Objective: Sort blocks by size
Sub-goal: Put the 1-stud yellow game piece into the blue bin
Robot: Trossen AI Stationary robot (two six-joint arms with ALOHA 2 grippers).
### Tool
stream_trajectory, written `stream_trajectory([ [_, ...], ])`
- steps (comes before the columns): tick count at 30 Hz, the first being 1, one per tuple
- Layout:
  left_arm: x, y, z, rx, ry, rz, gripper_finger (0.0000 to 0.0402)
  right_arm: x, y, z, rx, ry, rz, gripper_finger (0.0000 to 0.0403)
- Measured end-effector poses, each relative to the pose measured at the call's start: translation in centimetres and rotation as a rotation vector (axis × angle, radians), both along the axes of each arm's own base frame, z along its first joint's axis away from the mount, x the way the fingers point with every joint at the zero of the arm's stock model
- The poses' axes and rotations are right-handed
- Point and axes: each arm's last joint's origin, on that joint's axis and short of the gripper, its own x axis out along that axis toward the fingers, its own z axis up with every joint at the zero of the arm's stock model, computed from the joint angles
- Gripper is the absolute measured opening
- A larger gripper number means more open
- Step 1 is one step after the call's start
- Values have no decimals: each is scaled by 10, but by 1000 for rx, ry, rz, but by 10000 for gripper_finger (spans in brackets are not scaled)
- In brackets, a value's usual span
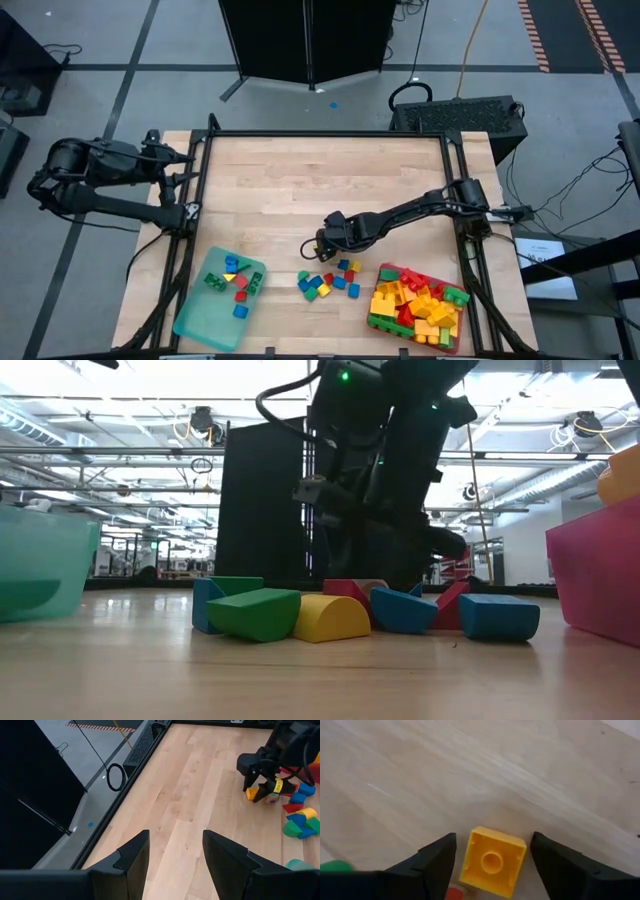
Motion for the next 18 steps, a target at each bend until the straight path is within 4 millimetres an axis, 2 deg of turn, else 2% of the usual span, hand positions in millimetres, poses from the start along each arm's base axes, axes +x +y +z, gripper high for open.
stream_trajectory([
  [3,0,0,0,1,5,0,187,-1,1,-3,-29,18,1,216],
  [7,0,0,0,0,5,0,187,-3,1,-3,-28,35,8,122],
  [13,0,0,0,1,5,0,187,0,2,-2,-38,16,57,114],
  [16,0,0,0,1,5,0,187,8,3,8,-36,-17,108,114],
  [18,0,0,0,1,5,0,187,21,3,24,-54,-88,156,114],
])
